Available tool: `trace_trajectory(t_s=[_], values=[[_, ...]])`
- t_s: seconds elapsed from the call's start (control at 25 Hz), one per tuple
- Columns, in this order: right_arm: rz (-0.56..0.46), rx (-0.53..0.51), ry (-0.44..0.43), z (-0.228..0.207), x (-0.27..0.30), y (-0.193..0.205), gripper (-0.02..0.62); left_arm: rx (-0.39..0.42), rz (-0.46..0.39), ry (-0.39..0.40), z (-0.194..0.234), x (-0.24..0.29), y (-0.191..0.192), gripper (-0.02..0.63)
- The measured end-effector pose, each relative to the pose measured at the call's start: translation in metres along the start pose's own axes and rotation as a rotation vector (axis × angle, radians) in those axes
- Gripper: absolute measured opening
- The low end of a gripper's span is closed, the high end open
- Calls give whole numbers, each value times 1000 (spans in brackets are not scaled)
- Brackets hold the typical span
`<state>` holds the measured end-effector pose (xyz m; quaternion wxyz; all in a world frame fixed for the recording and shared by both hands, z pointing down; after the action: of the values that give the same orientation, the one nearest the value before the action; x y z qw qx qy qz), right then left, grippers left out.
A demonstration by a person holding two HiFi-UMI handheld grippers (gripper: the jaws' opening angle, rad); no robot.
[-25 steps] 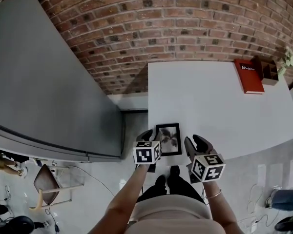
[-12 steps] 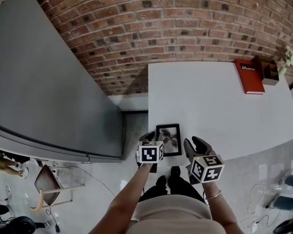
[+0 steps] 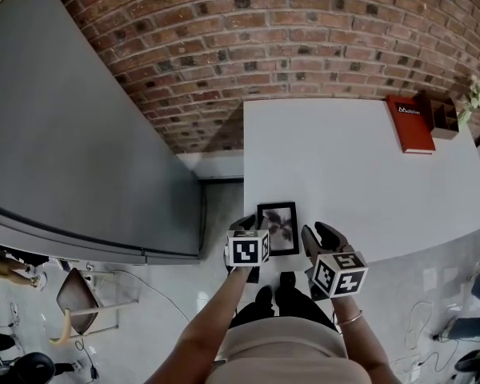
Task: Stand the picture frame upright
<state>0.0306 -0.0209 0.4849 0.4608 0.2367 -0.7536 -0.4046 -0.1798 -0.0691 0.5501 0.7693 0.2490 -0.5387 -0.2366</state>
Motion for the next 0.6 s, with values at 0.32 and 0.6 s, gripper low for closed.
trace_trajectory(t_s=[0.32, 0.6], values=[[30, 5, -9, 2, 10, 1, 123, -65, 93, 14, 1, 5, -3, 81], [94, 5, -12, 4, 20, 8, 123, -100, 67, -1, 2, 4, -2, 71]])
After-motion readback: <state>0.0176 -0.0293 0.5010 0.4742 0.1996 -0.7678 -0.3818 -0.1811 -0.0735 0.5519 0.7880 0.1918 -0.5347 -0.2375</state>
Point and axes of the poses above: the fingertips, and each gripper's own axes: x forward along the fingers, z to its left, y out of its underside, the point moved 10 cm from there along -x, backward along the fingers, and after that the axes turned 7 degrees about -x, right-handed, at the moved point
